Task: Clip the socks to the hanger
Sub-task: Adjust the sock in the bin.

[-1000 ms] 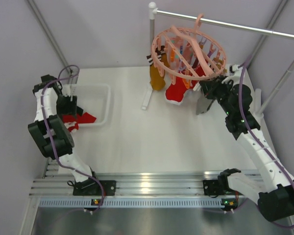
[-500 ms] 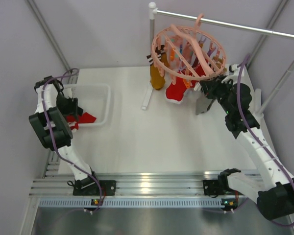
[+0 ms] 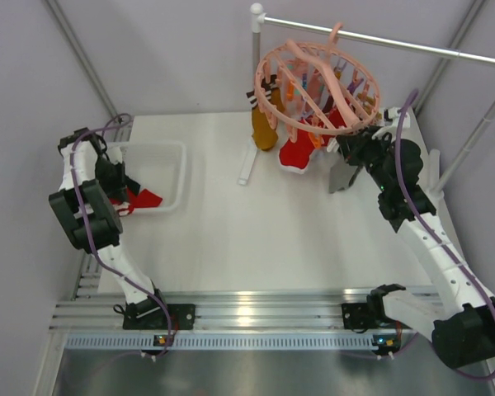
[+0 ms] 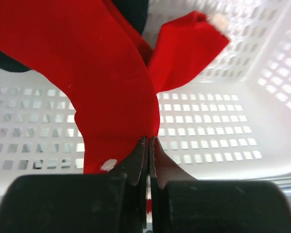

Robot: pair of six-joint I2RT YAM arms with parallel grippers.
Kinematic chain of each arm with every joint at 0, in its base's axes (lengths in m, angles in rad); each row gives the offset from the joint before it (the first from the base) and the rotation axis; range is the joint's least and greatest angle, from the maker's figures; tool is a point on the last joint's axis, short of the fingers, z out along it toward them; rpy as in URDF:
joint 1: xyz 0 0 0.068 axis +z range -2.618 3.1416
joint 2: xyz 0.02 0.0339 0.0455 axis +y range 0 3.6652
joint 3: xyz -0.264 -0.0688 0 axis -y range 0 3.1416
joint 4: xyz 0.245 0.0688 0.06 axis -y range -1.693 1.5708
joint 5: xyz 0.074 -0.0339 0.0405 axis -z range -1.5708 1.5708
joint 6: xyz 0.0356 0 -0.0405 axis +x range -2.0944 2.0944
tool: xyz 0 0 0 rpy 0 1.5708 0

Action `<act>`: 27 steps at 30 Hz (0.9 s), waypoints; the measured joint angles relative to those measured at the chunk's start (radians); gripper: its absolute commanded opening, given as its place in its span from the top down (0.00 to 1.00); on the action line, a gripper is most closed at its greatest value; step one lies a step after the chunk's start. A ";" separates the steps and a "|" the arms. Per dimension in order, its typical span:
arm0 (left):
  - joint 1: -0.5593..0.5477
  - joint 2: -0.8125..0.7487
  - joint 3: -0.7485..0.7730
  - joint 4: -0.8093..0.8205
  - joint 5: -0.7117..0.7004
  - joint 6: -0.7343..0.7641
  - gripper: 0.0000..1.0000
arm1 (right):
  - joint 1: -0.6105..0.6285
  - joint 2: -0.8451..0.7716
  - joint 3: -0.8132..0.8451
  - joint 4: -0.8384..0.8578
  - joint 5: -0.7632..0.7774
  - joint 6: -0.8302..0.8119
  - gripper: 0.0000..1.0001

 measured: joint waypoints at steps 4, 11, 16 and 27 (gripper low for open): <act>0.000 -0.002 0.036 0.012 0.089 -0.075 1.00 | -0.001 0.001 0.000 0.000 0.000 -0.005 1.00; -0.022 -0.085 0.030 0.190 0.153 -0.410 1.00 | -0.002 0.013 0.000 0.006 0.000 -0.006 1.00; -0.077 -0.121 -0.025 0.331 0.109 -0.656 1.00 | -0.002 0.015 0.000 0.006 0.000 -0.006 1.00; -0.196 -0.077 -0.163 0.650 0.035 -0.919 0.35 | -0.002 0.023 0.005 0.003 0.000 -0.007 1.00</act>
